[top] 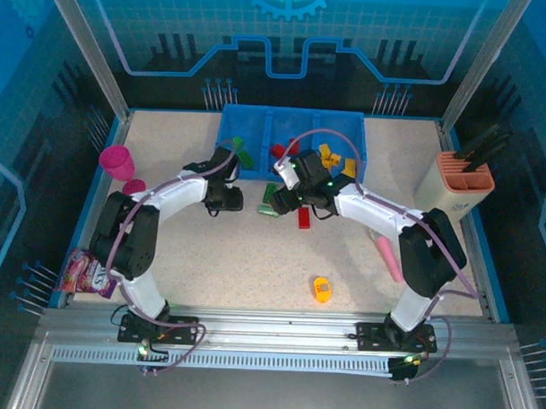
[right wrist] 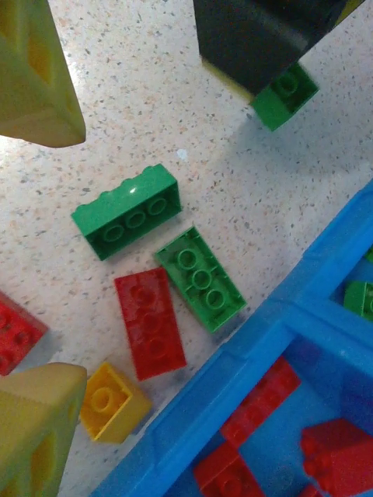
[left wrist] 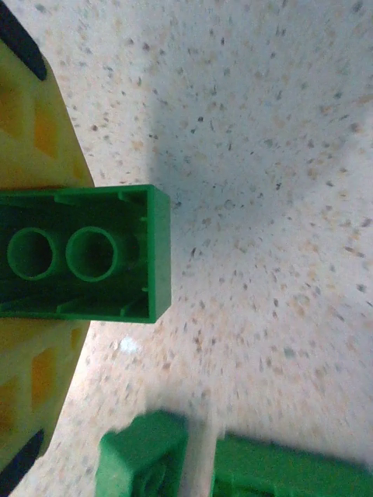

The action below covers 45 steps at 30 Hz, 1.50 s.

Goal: Sort the legos into containers by color
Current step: Pick up the lego from the middle-left of the table, then place the lego in the container, then pick up the lego from the center of the table.

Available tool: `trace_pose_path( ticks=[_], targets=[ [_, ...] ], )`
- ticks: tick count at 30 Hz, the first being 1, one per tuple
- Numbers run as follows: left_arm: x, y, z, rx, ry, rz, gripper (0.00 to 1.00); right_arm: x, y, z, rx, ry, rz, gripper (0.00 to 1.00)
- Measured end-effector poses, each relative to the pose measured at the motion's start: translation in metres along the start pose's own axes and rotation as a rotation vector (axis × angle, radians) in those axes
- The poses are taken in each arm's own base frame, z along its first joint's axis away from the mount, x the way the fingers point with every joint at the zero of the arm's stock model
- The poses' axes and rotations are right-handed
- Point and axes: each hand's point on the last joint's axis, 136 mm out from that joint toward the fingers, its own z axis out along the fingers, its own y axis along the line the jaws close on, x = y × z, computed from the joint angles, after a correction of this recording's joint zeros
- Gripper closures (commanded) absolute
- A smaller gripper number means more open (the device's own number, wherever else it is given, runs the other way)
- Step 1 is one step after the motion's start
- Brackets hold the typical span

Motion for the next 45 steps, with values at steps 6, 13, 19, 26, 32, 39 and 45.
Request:
trace_pose_path(
  ticks=[6,13,19,26,32,39,45],
  targets=[
    [-0.031,-0.019,-0.044,0.076,-0.096,0.002,0.61,0.005,0.007,0.027,-0.051,0.012,-0.033,0.26],
    [-0.075,-0.036,-0.074,0.122,-0.196,0.006,0.60,-0.006,0.009,0.054,-0.063,0.009,-0.091,0.27],
    [-0.125,-0.038,-0.053,0.089,-0.241,0.007,0.59,-0.014,0.015,0.070,-0.069,0.008,-0.153,0.27],
    [-0.156,-0.031,0.010,0.047,-0.194,0.002,0.57,-0.003,0.024,0.076,-0.058,0.063,-0.231,0.28],
    [-0.169,-0.026,0.033,0.036,-0.181,-0.010,0.56,0.007,0.030,0.077,-0.039,0.101,-0.273,0.31],
    [-0.174,-0.030,0.028,0.053,-0.192,-0.008,0.55,0.023,0.027,0.081,-0.013,0.150,-0.291,0.35],
    [-0.174,-0.032,0.021,0.066,-0.198,-0.003,0.53,0.034,0.023,0.091,0.007,0.185,-0.315,0.45]
  ],
)
